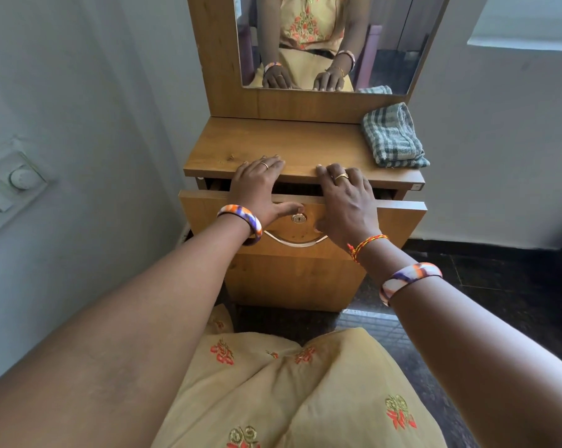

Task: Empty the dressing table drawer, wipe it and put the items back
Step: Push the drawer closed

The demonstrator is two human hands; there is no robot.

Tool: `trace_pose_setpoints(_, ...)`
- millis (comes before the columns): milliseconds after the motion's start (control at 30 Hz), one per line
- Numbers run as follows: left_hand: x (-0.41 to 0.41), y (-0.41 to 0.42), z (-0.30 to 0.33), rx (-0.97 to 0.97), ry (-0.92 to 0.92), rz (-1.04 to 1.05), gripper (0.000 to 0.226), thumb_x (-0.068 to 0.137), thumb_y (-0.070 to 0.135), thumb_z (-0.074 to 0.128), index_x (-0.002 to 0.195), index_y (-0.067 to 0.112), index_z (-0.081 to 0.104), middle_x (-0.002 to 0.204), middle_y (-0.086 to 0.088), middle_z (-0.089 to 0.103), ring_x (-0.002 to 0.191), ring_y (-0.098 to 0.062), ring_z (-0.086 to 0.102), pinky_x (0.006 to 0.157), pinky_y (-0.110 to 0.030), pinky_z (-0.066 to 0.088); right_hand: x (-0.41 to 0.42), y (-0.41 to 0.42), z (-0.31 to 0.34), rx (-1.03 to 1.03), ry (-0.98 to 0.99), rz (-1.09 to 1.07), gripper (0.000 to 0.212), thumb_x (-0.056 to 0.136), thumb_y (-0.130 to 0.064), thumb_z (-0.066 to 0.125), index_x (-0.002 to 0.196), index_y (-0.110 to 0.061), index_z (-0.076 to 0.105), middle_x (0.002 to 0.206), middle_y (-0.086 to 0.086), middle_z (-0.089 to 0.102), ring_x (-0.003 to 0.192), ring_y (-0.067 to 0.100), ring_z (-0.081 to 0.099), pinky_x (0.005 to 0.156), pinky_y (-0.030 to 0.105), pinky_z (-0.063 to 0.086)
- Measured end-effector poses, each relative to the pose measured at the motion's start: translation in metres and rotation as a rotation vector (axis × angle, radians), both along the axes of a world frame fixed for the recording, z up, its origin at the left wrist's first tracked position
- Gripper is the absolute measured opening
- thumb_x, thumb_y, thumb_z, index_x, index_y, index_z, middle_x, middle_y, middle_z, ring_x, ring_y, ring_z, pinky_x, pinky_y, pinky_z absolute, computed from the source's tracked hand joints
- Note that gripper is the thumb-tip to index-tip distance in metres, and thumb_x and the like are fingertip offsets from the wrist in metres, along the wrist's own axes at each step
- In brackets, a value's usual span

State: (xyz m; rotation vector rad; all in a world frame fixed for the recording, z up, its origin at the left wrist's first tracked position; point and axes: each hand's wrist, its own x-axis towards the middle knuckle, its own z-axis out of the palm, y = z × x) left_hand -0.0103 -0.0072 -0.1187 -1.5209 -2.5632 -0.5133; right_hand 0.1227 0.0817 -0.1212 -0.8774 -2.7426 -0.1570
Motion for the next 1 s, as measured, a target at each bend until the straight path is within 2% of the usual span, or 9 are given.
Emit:
trace_pose_setpoints(100,0.001,0.006,-0.008,0.091,0.047,0.036,0.079,0.077,0.053,0.065,0.142,0.015,0.040,0.149,-0.001,0.040,0.140,-0.017,0.033,0.116,-0.034,0.020,-0.006,0.001,-0.008,0.118,0.059,-0.038,0.080,0.065,-0.020,0.079,0.135,-0.010,0.042,0.132,0.010,0.049,0.119,0.032,0.046,0.103,0.039,0.037)
trace_pose_setpoints(167,0.002,0.010,-0.011,0.142,0.064,0.059,0.074,0.078,0.049,0.067,0.139,0.013,0.044,0.146,-0.003,0.045,0.137,-0.019,0.037,0.114,-0.034,0.023,-0.010,0.004,-0.016,0.228,0.119,-0.070,0.077,0.049,-0.021,0.086,0.119,-0.010,0.057,0.113,0.008,0.062,0.100,0.029,0.059,0.089,0.036,0.049)
trace_pose_setpoints(233,0.002,0.014,-0.014,0.176,0.084,0.081,0.070,0.079,0.048,0.066,0.136,0.013,0.047,0.143,-0.003,0.048,0.134,-0.020,0.041,0.112,-0.034,0.026,-0.014,0.007,-0.021,0.286,0.175,-0.084,0.076,0.035,-0.022,0.089,0.106,-0.013,0.062,0.100,0.005,0.065,0.087,0.026,0.062,0.080,0.032,0.052)
trace_pose_setpoints(333,0.004,0.019,-0.018,0.215,0.112,0.123,0.063,0.081,0.046,0.065,0.132,0.013,0.050,0.139,-0.004,0.051,0.129,-0.023,0.044,0.108,-0.036,0.027,-0.017,0.011,-0.026,0.350,0.225,-0.079,0.074,0.031,-0.020,0.087,0.100,-0.015,0.062,0.097,0.004,0.065,0.083,0.026,0.061,0.079,0.032,0.049)
trace_pose_setpoints(400,0.006,0.023,-0.019,0.222,0.127,0.158,0.059,0.081,0.044,0.065,0.129,0.013,0.052,0.134,-0.006,0.053,0.125,-0.026,0.047,0.105,-0.038,0.030,-0.021,0.014,-0.030,0.390,0.238,-0.087,0.075,0.033,-0.020,0.086,0.101,-0.015,0.057,0.098,0.005,0.065,0.084,0.026,0.059,0.082,0.034,0.040)
trace_pose_setpoints(467,0.006,0.026,-0.021,0.220,0.164,0.191,0.055,0.081,0.043,0.066,0.125,0.012,0.054,0.129,-0.009,0.056,0.120,-0.029,0.049,0.101,-0.041,0.033,-0.024,0.017,-0.034,0.418,0.254,-0.097,0.075,0.035,-0.018,0.084,0.100,-0.014,0.048,0.097,0.006,0.064,0.084,0.027,0.052,0.081,0.034,0.032)
trace_pose_setpoints(633,0.007,0.033,-0.020,0.228,0.148,0.248,0.047,0.081,0.035,0.068,0.119,0.010,0.056,0.124,-0.012,0.057,0.116,-0.032,0.050,0.098,-0.043,0.034,-0.032,0.024,-0.041,0.438,0.332,-0.113,0.064,0.043,-0.009,0.077,0.095,-0.014,0.041,0.094,0.008,0.063,0.084,0.026,0.034,0.079,0.036,0.028)
trace_pose_setpoints(800,0.001,0.038,-0.028,0.329,0.285,0.272,0.050,0.050,0.032,0.088,0.088,0.007,0.067,0.089,-0.014,0.068,0.080,-0.035,0.065,0.074,-0.045,0.051,-0.033,0.029,-0.047,0.428,0.404,-0.088,0.058,0.048,-0.007,0.075,0.096,-0.015,0.045,0.095,0.007,0.063,0.088,0.025,0.035,0.080,0.036,0.027)
trace_pose_setpoints(1000,-0.006,0.042,-0.037,0.333,0.384,0.260,0.053,0.040,0.035,0.091,0.083,0.016,0.067,0.082,-0.005,0.069,0.072,-0.024,0.067,0.069,-0.034,0.054,-0.033,0.030,-0.049,0.434,0.426,-0.087,0.064,0.041,-0.008,0.078,0.098,-0.016,0.050,0.097,0.005,0.060,0.091,0.025,0.035,0.082,0.036,0.026)
